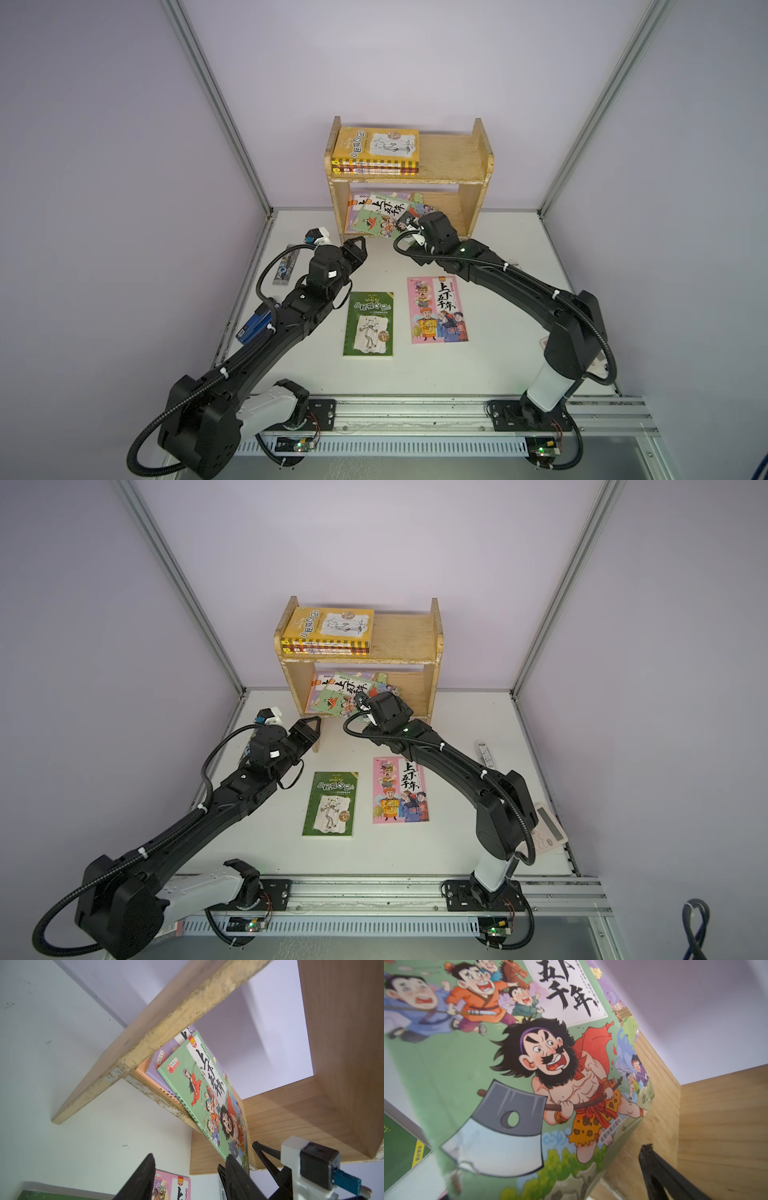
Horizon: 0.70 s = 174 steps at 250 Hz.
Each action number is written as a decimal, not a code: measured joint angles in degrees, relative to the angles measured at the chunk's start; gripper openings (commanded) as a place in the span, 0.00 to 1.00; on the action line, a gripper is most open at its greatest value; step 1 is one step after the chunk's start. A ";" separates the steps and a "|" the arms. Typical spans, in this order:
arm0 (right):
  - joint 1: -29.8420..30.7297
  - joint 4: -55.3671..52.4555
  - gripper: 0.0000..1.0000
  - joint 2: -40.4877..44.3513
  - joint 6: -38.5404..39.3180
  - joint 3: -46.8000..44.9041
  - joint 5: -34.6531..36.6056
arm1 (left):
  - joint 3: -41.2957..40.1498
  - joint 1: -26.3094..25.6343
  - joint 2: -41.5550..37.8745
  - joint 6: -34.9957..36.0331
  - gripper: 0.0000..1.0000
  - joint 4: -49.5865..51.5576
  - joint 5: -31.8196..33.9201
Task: Stacking books/files
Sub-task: Place the book at the bookshelf, then move the book to the bookshelf.
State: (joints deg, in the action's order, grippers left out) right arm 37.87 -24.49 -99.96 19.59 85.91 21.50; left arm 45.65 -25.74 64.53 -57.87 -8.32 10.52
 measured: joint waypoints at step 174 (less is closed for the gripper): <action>-4.74 -7.15 0.99 4.76 -8.07 -0.44 -15.65 | -5.38 2.10 -10.40 2.73 0.76 15.19 3.82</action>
State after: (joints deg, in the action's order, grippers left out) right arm 33.12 -31.64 -95.20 11.53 85.47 5.85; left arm 40.27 -23.64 54.13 -55.13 6.87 14.35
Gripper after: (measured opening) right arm 0.985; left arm 0.761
